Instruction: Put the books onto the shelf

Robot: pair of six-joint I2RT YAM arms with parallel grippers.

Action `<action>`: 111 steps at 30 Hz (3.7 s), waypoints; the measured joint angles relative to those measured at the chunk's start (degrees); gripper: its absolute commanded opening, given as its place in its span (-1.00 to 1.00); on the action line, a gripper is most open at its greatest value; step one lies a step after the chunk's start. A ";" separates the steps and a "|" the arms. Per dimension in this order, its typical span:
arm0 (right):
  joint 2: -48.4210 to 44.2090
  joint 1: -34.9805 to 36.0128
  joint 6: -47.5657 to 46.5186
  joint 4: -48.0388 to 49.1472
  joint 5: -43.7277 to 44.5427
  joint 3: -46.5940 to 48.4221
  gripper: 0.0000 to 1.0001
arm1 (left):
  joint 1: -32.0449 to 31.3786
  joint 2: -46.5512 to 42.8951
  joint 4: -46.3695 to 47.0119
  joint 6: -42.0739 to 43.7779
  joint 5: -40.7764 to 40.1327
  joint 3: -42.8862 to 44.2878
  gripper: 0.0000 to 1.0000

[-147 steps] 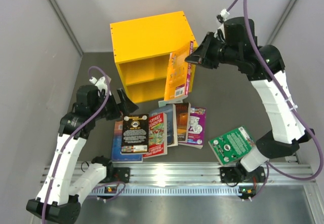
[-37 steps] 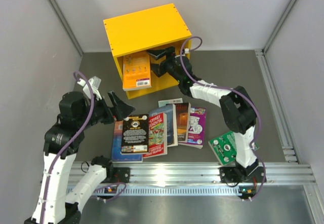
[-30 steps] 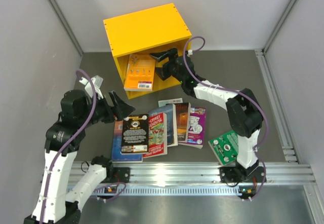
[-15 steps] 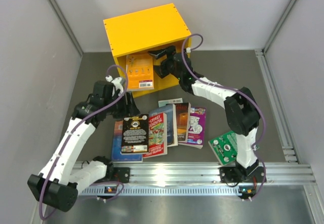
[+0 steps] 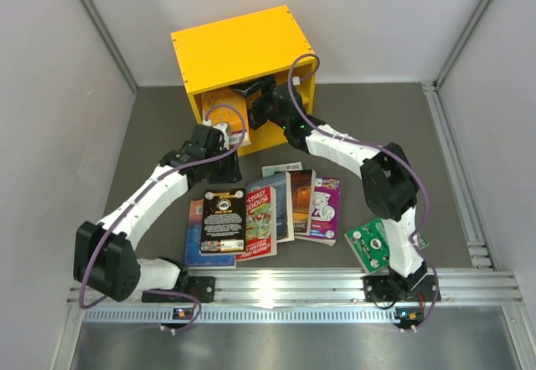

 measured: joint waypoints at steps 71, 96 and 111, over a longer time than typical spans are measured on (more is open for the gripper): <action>2.84 -3.72 16.55 8.57 -21.92 0.37 0.80 | -4.22 -2.86 6.60 -8.31 -4.70 7.93 -0.44; -4.35 -7.26 -5.42 -25.22 -25.22 2.16 0.83 | -5.42 18.82 3.56 -14.14 -19.21 22.49 -0.53; -10.84 -8.26 -29.27 -58.25 -8.04 12.39 0.84 | -5.14 25.92 1.73 -15.21 -24.39 30.18 -0.51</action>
